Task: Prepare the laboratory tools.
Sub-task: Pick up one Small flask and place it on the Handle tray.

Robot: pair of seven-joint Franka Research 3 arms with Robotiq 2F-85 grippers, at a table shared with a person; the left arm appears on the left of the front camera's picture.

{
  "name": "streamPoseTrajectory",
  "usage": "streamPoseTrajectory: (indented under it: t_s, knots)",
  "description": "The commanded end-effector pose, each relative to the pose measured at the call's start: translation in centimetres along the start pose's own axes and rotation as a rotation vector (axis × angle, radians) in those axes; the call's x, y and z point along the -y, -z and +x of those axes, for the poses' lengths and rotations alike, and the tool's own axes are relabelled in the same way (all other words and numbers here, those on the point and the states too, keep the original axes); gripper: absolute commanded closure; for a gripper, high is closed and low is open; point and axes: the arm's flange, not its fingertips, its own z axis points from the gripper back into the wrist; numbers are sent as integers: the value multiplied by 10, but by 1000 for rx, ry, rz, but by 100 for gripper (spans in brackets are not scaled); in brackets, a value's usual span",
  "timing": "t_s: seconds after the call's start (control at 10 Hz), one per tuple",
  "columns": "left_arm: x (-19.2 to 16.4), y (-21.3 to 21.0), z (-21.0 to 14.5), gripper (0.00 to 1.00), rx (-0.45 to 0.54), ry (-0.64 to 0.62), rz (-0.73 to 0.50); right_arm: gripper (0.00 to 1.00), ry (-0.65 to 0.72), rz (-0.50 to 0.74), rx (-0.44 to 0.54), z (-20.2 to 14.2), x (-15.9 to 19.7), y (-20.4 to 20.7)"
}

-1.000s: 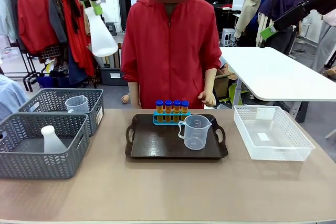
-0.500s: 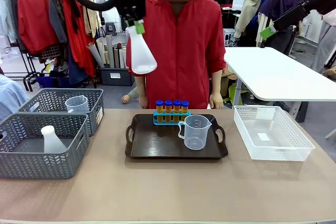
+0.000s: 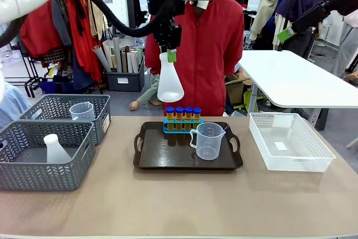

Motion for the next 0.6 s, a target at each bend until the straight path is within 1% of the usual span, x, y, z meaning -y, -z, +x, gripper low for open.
streamPoseTrajectory:
  t_s: [0.0, 0.1, 0.2, 0.3, 0.5]
  knots:
    - [10, 23, -15, 100, -9, 32, 78, 0, -3, 10, 10, 0, 1, -1]
    - [8, 30, -15, 100, 1, 25, 54, 0, -3, 10, 10, 0, 1, -1]
    - [4, 28, -16, 100, 29, 3, 71, 0, -3, 10, 10, 0, 1, -1]
    - [6, 19, 9, 100, -11, 21, 37, 0, -3, 10, 10, 0, 1, -1]
    - [6, 19, 9, 100, -11, 21, 37, 0, -3, 10, 10, 0, 1, -1]
